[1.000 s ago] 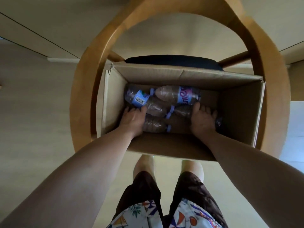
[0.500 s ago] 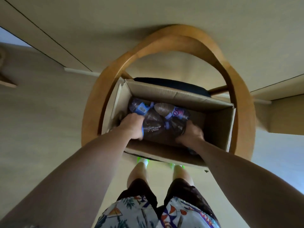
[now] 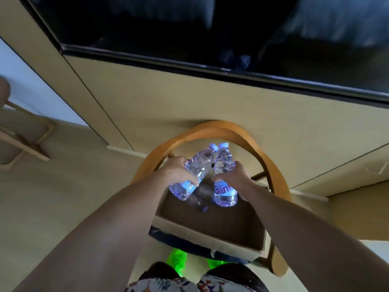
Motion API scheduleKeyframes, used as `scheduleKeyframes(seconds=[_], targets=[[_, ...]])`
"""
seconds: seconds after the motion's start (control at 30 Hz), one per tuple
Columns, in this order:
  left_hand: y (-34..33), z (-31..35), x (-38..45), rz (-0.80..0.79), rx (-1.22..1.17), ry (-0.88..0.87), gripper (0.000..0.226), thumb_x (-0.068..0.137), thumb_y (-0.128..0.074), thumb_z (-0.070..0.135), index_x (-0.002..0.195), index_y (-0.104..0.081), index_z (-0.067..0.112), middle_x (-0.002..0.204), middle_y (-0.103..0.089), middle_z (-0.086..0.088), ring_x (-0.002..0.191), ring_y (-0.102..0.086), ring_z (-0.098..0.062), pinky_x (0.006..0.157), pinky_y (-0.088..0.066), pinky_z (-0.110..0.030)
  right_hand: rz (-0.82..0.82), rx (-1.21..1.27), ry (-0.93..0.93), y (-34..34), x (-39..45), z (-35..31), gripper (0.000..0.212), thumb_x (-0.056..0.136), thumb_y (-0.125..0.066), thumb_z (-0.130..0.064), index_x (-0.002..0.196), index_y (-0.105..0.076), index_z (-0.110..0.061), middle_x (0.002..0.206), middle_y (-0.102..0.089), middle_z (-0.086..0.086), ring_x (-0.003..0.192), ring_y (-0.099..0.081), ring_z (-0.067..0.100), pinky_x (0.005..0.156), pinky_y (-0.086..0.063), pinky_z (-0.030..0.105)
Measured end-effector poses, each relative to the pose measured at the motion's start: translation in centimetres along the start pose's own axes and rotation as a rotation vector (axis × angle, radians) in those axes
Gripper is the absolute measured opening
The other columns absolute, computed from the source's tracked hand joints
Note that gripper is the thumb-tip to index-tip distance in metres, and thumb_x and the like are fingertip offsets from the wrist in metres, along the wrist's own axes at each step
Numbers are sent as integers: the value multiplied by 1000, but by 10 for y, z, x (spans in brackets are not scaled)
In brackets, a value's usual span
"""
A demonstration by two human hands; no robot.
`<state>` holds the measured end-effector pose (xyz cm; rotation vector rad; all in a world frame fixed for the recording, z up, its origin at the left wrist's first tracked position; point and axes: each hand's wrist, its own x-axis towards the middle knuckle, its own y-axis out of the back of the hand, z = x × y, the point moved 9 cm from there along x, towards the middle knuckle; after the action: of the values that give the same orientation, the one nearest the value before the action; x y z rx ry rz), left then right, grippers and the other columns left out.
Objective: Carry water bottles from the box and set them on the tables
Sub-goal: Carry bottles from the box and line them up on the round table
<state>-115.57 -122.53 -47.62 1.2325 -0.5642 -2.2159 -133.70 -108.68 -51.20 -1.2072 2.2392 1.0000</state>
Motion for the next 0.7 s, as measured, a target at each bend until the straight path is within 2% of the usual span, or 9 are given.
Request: scheduleKeyframes(seconds=[0.1,0.17,0.23,0.27,0.33,0.37,0.5,0.6,0.7], targets=[[17,25,-9,-19,-113,-58,64,44,-95,38,98,-66,18,100,-73,1,88,-70,-18,66,-55,-31,32,177,8,14,-19,-24,64,49,-95,-22,106,-65,-18,101,-75,9,89,-75,29,80,-63,44],[23,44,-15,-69,-248,-113,56,50,-93,25,98,-66,17,93,-75,0,78,-73,-15,63,-59,-30,47,303,27,21,-39,-36,55,54,-95,-18,103,-70,-17,91,-79,7,77,-78,24,62,-61,32],[25,62,-25,-132,-362,-152,53,54,-90,18,96,-58,20,85,-70,4,64,-71,-5,51,-55,-22,66,468,26,27,-61,-37,53,59,-93,-14,108,-71,-14,85,-80,5,72,-78,22,57,-58,29],[24,72,-32,-170,-397,-171,59,49,-88,20,100,-57,20,89,-71,3,72,-73,-4,58,-58,-23,85,557,21,30,-72,-35,54,63,-92,-12,112,-69,-13,88,-80,7,76,-78,25,61,-60,33],[18,90,-43,-249,-463,-194,81,37,-80,21,115,-59,18,106,-75,-6,97,-74,-20,88,-60,-46,119,729,22,38,-94,-29,53,71,-87,-11,119,-63,-7,100,-77,15,85,-76,31,73,-62,42],[12,99,-48,-295,-495,-200,84,37,-77,18,120,-59,14,109,-76,-10,98,-74,-28,91,-58,-55,128,811,30,43,-106,-25,48,76,-82,-11,119,-61,-5,101,-75,18,84,-75,32,73,-62,42],[-30,148,-87,-502,-511,-268,40,66,-79,8,104,-66,8,87,-74,-14,69,-73,-29,70,-61,-42,182,1055,77,74,-156,6,21,87,-67,-8,107,-60,-5,80,-70,14,67,-70,27,65,-60,38],[-80,193,-125,-639,-463,-349,28,83,-80,20,104,-66,9,89,-71,-17,71,-69,-31,74,-59,-43,286,1122,87,109,-195,46,32,88,-72,-14,115,-59,-3,92,-68,19,78,-67,32,85,-55,46],[-138,237,-178,-745,-365,-428,30,85,-79,24,107,-65,9,80,-71,-16,64,-69,-29,63,-61,-37,388,1192,132,145,-240,89,55,86,-80,-27,129,-59,1,114,-65,26,101,-65,40,106,-49,55]])
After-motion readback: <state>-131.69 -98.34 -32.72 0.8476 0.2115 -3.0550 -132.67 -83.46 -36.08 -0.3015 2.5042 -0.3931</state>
